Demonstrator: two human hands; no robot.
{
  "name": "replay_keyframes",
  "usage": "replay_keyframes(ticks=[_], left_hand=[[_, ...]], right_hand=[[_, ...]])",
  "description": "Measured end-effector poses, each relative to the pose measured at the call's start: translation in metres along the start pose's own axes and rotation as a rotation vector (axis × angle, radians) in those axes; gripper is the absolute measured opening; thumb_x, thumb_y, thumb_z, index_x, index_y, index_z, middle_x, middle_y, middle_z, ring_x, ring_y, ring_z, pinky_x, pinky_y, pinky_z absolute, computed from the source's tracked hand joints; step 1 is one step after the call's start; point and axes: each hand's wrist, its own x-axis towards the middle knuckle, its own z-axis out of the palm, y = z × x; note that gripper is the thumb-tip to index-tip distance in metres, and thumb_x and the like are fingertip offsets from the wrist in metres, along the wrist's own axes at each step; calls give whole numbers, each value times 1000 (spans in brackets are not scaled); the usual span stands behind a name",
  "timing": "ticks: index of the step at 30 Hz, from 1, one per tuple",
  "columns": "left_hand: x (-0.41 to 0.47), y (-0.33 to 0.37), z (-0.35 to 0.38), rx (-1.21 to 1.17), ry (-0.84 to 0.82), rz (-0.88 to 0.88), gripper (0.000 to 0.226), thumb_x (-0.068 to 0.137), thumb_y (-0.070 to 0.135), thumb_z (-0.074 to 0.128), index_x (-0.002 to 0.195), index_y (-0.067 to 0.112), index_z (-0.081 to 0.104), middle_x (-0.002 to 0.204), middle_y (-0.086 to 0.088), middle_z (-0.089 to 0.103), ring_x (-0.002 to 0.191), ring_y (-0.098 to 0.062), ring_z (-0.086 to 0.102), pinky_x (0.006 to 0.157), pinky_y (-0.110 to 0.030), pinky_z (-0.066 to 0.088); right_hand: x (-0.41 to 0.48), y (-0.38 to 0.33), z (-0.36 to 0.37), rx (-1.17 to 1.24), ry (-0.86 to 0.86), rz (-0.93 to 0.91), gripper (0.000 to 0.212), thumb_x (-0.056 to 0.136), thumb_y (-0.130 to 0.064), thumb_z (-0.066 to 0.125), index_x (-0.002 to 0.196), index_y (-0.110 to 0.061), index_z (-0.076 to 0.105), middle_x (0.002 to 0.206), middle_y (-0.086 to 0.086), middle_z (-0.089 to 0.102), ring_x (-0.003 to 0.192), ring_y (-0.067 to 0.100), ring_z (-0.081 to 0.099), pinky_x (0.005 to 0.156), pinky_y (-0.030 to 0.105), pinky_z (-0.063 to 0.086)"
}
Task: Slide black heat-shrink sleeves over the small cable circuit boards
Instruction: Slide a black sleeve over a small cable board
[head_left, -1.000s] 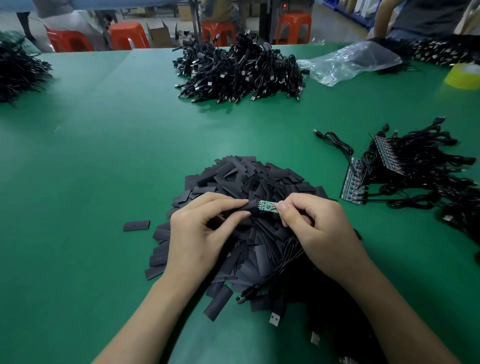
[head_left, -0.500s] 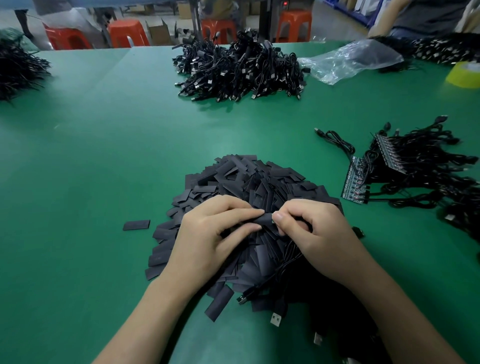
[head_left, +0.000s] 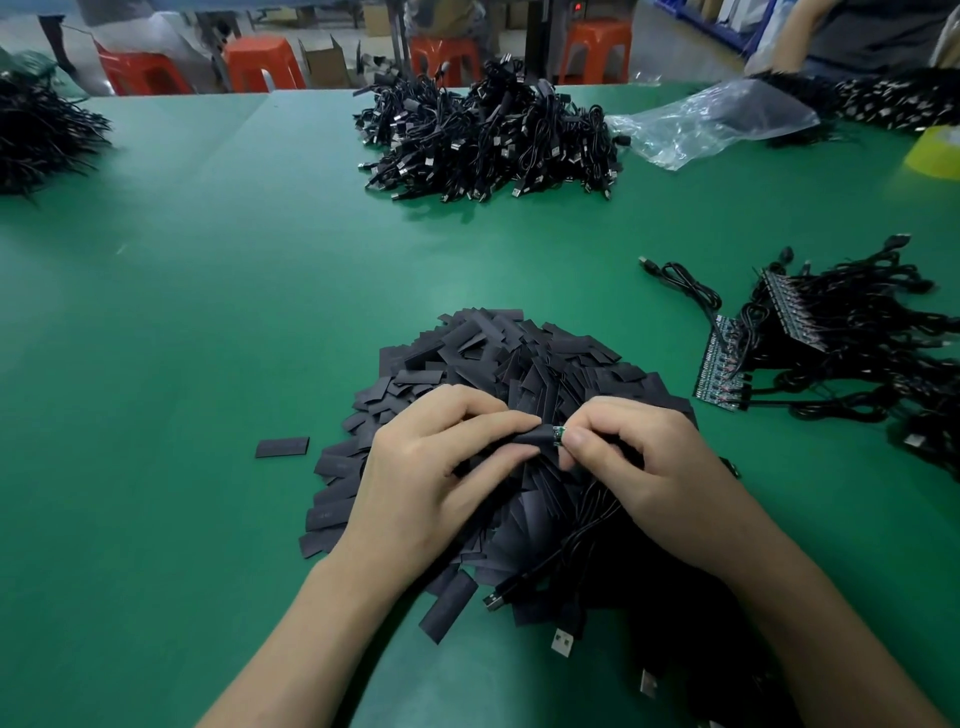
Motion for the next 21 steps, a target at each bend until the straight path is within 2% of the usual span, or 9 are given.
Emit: replay_keyframes(ticks=[4,10,15,18,21], left_hand=[[-1,-1,1,-3,-1,25,19,96,22,75,112,13,78,101,4,67,93,-8,63,84,-21,47],[-1,1,3,31,-19,73,20,96,21,75,112,11,77,98,1,67,90,-10,63,85,-20,48],[-1,2,4,38,-3,57,20,93,23,77,110,12,79,98,2,70,88,-9,64,82,-20,50],[-1,3,3,16,20,25,19,92,23,78,109,13,79,99,4,71,89,-6,64,83,-17,48],[-1,2,2,24,30,18,19,92,23,79,108,13,79,98,4,71,89,-7,64,82,-18,49]], right_hand=[[0,0,0,-10,-13,-9,26,96,-33,51,74,-27,63,75,-2,60,71,19,54,71,44,44],[1,0,1,-21,-18,-38,25,95,-29,53,72,-26,62,71,-3,57,68,18,51,64,31,39],[0,1,1,-35,-5,-47,23,96,-32,52,78,-29,66,76,-6,62,74,16,58,71,40,46],[0,2,-1,4,56,-47,14,95,-30,57,85,-25,66,77,-12,62,78,12,61,71,29,46],[1,2,-2,-6,93,-57,13,94,-27,58,82,-24,62,73,-12,59,74,12,59,67,24,43]])
